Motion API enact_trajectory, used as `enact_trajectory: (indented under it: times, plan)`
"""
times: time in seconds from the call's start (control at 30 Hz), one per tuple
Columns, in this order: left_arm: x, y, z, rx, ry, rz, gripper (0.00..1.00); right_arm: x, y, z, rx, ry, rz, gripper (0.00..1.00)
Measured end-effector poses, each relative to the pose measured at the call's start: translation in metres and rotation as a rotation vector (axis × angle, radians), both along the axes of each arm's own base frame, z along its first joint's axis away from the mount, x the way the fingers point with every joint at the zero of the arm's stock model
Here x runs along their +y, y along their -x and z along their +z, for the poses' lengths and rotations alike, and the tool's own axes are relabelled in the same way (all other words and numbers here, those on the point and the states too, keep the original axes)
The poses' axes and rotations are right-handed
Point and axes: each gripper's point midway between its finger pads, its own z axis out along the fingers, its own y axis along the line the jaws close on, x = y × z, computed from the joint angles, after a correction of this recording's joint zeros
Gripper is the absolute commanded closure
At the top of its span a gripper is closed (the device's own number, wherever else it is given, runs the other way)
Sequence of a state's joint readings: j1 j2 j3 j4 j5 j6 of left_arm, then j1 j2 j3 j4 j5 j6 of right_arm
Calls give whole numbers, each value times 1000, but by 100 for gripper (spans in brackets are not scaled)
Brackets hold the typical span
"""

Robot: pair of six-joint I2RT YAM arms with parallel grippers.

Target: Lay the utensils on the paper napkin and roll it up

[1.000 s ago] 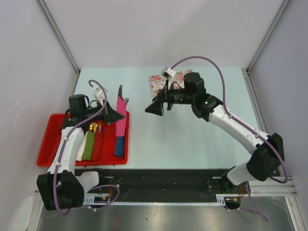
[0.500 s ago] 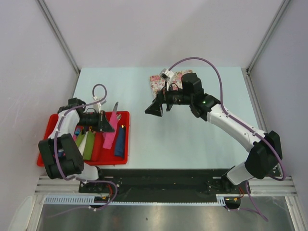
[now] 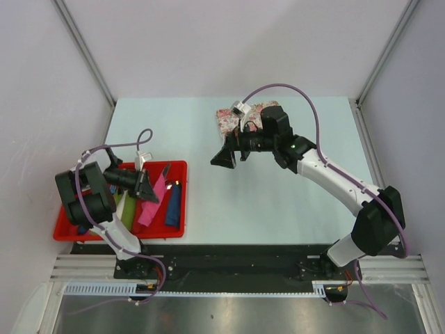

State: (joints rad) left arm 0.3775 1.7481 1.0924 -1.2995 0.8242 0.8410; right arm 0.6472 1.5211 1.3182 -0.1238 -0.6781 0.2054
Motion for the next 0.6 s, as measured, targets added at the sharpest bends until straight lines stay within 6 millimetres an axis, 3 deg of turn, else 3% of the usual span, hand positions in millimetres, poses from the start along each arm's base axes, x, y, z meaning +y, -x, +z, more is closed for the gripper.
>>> enact_trajectory:
  times: [0.2, 0.37, 0.6]
  plan:
    - [6, 6, -15, 108, -37, 16, 100, -3, -3, -9, 28, 22, -8, 0]
    - [12, -4, -29, 116, -96, 85, 100, -5, -5, -11, 38, 29, -14, 0]
    - [4, -4, -49, 169, -159, 123, 99, -6, -14, -10, 38, 39, -13, 0]
